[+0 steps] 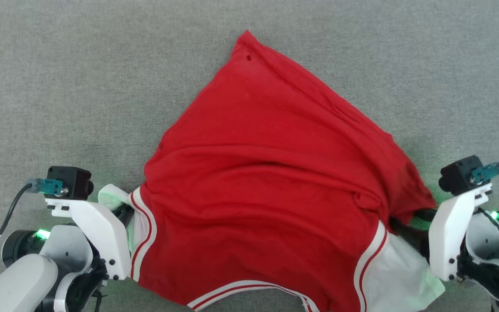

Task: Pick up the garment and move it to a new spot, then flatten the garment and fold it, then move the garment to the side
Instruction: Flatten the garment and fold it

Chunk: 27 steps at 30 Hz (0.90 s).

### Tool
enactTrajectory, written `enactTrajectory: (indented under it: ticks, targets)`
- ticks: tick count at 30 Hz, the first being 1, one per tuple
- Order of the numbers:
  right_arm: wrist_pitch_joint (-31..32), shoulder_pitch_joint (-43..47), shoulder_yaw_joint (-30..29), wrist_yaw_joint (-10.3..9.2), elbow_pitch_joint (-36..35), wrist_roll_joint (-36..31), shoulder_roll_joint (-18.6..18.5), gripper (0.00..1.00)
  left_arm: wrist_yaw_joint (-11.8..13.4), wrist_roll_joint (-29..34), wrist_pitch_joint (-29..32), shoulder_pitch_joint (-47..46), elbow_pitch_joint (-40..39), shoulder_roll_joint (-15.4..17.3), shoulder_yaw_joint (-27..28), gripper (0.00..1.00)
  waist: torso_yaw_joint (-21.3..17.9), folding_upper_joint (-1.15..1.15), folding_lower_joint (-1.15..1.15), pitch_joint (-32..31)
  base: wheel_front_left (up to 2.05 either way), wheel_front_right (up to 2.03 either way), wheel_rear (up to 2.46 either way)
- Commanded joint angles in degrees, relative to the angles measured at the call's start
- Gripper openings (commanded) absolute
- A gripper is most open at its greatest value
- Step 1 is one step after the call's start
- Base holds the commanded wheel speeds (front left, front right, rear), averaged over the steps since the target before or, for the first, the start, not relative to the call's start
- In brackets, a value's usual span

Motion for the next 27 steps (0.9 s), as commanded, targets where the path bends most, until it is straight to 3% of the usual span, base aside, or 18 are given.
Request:
enactTrajectory:
  ticks: [1, 11, 15, 20, 27]
  targets:
    - [0.83, 3.47, 0.02, -0.61, 2.22, -1.53, -0.58, 1.0, -0.21, -0.41, 0.0, 0.64, 0.39, -0.71, -0.75, 0.0, -0.2, 0.0, 0.0, -0.54, 0.0, 0.0, 0.0]
    - [-3.62, 3.47, -8.82, -0.35, -16.35, -3.67, 0.11, 1.0, 0.42, -0.9, -0.81, 2.15, -0.45, -1.03, -0.8, 0.0, 1.09, 0.0, 0.0, -2.23, 0.0, 0.0, 0.0]
    - [-5.8, 0.15, -8.13, -0.35, -20.02, -5.45, -0.03, 1.0, 0.09, -0.75, -1.19, 1.68, -0.57, -1.61, -1.02, 0.0, 2.43, 0.0, 0.0, -1.97, 0.0, 0.0, 0.0]
    - [-10.22, -8.06, -3.1, -0.35, -16.31, -5.81, -1.34, 1.0, -0.95, -0.11, -1.46, 0.29, -0.19, -3.08, -1.76, 0.0, 5.2, 0.0, 0.0, -1.02, 0.0, 0.0, 0.0]
    - [-14.95, -22.85, 5.82, -0.34, -2.02, -4.57, -4.71, 1.0, -2.96, 0.97, -1.53, -2.68, 1.47, -6.45, -3.57, 0.0, 11.58, 0.0, 0.0, 0.72, 0.0, 0.0, 0.0]
